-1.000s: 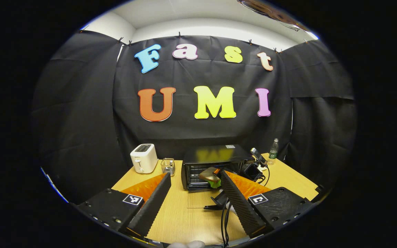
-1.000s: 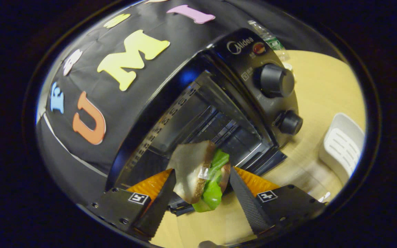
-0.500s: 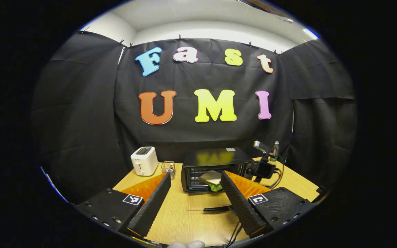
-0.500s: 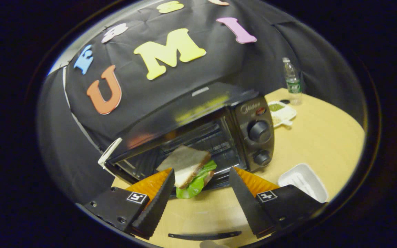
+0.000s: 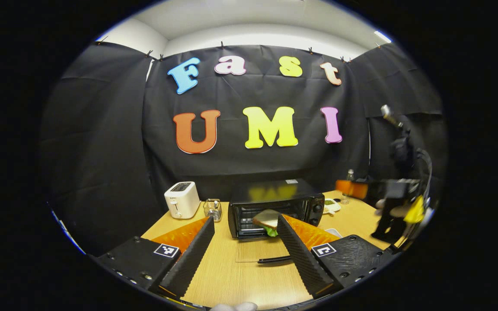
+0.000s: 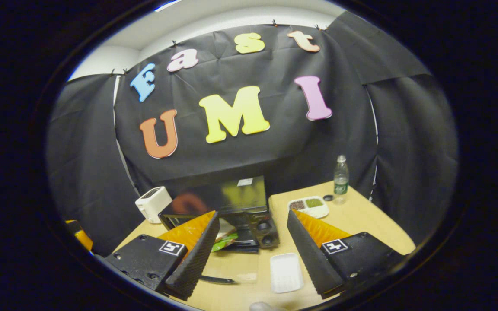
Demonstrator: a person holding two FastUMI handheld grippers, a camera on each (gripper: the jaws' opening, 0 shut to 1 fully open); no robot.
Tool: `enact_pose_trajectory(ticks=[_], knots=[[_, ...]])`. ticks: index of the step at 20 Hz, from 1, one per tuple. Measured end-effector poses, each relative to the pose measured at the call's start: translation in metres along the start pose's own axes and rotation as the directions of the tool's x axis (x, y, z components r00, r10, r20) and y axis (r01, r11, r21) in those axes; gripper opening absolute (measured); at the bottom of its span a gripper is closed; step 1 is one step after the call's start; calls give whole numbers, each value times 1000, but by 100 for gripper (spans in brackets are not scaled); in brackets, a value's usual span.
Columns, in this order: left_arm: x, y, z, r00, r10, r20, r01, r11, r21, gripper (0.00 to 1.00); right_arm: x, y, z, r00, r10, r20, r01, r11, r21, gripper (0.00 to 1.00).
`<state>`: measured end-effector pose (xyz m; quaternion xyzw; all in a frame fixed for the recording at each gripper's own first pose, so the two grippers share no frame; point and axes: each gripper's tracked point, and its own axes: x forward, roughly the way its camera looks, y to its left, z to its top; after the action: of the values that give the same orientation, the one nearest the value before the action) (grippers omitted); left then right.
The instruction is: Open the electric oven with the left hand, put the food in, and close the electric oven.
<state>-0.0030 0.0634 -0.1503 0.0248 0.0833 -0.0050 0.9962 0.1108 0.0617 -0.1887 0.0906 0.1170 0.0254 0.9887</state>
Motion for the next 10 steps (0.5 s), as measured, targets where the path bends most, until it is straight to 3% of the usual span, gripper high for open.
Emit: enact_pose_trajectory(ticks=[6, 10], knots=[[19, -36, -65, 994, -16, -108, 14, 1000, -14, 96, -81, -71, 43, 995, -63, 71, 71, 992, -106, 94], [33, -61, -104, 984, -19, -178, 16, 1000, -18, 96, -107, -106, 50, 992, -98, 75, 105, 990, -95, 94]])
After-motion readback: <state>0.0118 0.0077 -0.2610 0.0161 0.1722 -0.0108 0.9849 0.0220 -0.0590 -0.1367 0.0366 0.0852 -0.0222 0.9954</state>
